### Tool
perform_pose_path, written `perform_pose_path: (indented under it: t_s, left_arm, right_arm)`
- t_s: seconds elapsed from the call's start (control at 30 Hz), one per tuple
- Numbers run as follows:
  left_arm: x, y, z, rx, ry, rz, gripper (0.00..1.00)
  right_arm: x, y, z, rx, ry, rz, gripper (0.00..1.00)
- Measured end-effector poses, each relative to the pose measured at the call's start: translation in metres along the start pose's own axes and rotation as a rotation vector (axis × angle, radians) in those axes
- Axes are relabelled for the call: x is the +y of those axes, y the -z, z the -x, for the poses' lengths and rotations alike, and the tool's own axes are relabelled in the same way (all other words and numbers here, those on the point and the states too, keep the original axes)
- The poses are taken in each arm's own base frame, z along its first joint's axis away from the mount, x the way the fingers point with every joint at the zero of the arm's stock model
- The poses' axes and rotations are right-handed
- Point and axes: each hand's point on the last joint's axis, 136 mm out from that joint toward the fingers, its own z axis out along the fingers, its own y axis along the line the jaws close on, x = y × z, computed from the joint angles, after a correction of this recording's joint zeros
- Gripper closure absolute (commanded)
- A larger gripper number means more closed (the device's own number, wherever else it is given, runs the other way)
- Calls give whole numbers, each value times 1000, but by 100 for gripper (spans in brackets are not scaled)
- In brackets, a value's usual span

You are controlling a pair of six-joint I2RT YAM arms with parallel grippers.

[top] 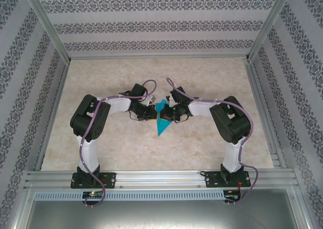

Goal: Fold a paper plane with a square sheet of paper (pick it up from the middle)
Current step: Fourth fold the wing at the center of the table.

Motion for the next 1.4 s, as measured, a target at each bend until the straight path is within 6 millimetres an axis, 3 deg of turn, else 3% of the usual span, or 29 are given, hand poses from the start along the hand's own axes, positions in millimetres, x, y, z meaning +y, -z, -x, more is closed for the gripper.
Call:
perform_pose_path:
  t_s: [0.67, 1.4]
  left_arm:
    - [0, -2, 0, 7, -19, -2, 100]
    - [-8, 3, 3, -6, -1, -24, 97]
  right_arm:
    - [10, -1, 2, -6, -48, 54, 94]
    - [0, -8, 0, 7, -61, 38, 91]
